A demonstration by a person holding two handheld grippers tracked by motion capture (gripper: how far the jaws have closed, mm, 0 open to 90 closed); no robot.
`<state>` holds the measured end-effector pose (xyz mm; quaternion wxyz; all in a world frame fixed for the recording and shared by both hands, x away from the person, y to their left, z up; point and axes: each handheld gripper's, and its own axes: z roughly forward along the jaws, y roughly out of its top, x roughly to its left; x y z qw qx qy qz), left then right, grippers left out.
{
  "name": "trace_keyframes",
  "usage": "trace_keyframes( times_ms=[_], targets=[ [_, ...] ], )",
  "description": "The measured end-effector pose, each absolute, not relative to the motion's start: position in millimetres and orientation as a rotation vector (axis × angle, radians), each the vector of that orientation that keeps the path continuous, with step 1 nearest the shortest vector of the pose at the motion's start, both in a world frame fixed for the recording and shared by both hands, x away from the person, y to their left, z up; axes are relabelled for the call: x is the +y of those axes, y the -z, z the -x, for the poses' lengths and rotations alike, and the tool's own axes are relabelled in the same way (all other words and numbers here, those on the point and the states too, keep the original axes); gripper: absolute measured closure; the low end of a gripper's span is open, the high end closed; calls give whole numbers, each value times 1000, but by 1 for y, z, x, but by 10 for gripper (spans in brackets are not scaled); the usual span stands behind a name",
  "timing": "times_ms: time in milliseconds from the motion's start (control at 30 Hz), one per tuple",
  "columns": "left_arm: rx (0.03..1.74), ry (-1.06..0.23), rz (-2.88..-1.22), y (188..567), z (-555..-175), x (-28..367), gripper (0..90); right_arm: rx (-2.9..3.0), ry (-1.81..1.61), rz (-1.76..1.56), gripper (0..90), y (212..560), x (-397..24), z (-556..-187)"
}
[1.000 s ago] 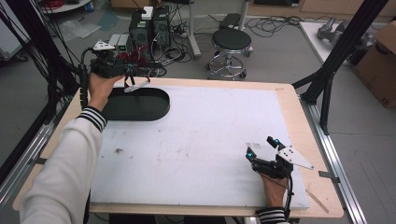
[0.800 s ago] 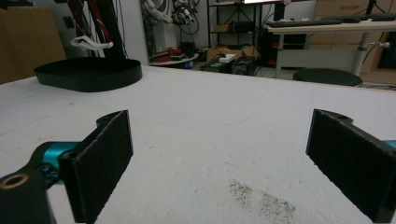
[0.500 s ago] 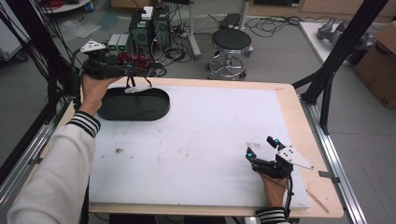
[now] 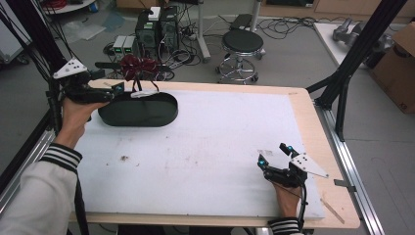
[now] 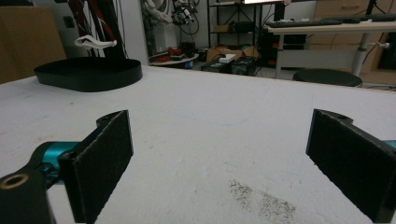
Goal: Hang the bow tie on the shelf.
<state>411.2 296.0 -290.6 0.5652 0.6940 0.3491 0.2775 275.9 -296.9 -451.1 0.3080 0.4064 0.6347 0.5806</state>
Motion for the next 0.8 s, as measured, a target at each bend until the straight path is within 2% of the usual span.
trace_keyframes(
  times_ms=[333,800],
  targets=[
    [723,-635,-1644,319,-364,286,63,1678,-1536,-1064,62,451,-298,-277],
    [767,-690,-1599,382,-316,298,63,1673,-1536,-1061,62,451,-298,-276]
  ],
)
